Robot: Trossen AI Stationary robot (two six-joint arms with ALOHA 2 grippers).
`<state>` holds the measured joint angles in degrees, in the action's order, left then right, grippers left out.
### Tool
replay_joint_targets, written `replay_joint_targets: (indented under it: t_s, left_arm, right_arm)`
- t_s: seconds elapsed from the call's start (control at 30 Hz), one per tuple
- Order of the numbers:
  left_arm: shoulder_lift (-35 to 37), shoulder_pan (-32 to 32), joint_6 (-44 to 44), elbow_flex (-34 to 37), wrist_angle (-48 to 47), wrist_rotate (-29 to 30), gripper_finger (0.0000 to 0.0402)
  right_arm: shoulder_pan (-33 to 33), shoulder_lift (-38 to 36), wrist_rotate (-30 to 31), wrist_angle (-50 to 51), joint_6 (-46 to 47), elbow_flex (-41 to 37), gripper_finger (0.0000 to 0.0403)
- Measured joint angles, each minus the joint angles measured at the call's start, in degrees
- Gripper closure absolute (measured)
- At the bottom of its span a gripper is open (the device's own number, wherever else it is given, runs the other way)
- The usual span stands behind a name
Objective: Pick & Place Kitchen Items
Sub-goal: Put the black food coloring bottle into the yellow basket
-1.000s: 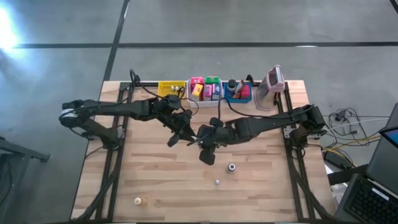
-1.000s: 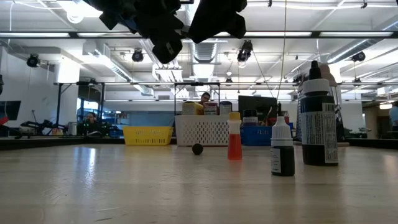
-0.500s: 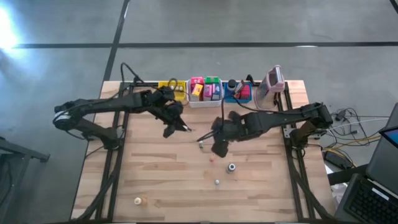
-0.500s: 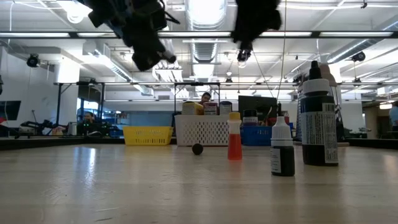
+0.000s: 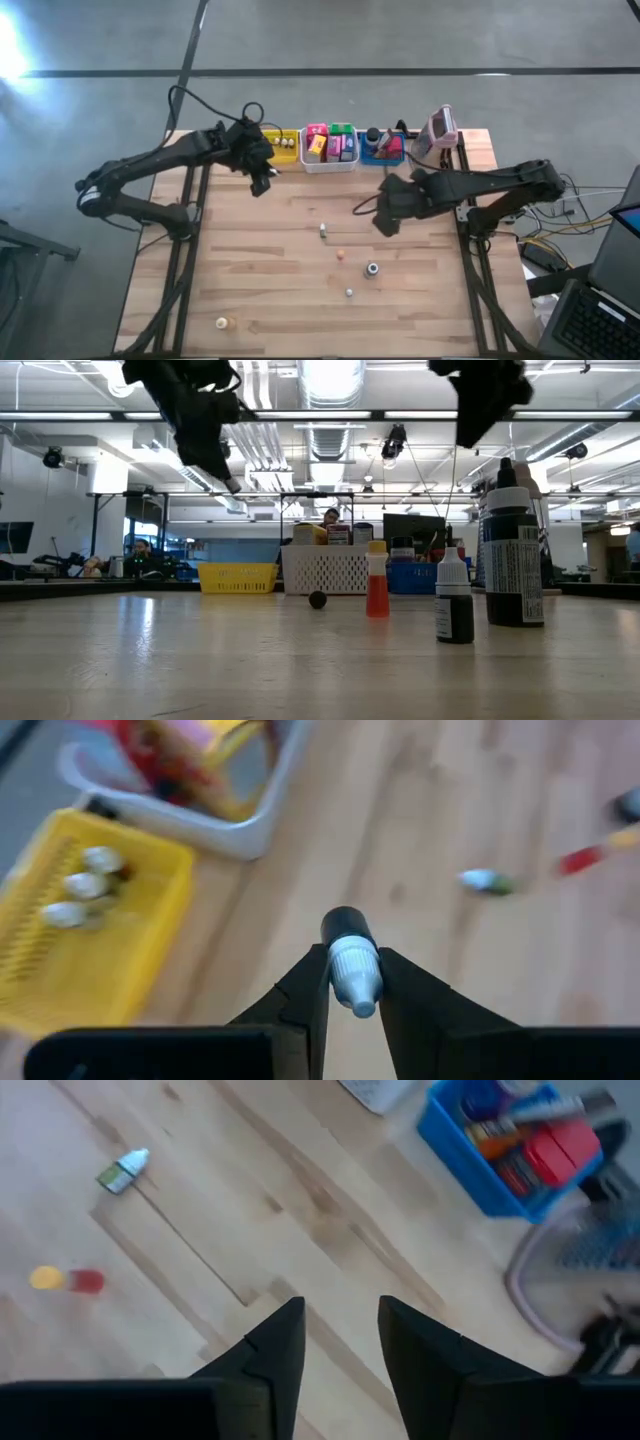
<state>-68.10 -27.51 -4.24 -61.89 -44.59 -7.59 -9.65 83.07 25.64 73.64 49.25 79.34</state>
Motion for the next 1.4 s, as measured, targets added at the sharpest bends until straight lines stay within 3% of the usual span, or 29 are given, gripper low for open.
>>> replay_joint_targets:
  t_s: [0.2,0.37,0.67,1.03,1.3,1.4]
  left_arm:
    - [-1.3,-5.6,-5.1,-0.6,-1.5,1.4,0.0323]
    - [-2.7,-10.0,-9.0,-0.6,-1.4,1.5,0.0323]
    - [-7.8,-14.3,-16.1,-1.8,0.4,1.0,0.0323]
    - [-18.1,-15.1,-21.7,-11.0,0.4,0.6,0.0323]
    - [-27.7,-15.2,-22.6,-19.5,-3.3,1.4,0.0323]
    - [-29.8,-15.2,-23.0,-20.9,-3.4,2.1,0.0323]
  right_arm:
    - [-0.1,-10.2,0.0,-0.3,7.4,-10.1,0.0301]
    - [0.0,-18.5,0.8,-0.4,7.8,-17.7,0.0320]
    - [-0.1,-27.9,1.1,-0.6,7.3,-23.7,0.0354]
    - [-0.1,-29.9,1.1,-0.7,7.3,-25.4,0.0371]
    - [-0.1,-28.5,1.1,-1.1,2.4,-25.4,0.0351]
    - [-0.1,-28.5,1.4,-1.2,5.6,-25.4,0.0342]
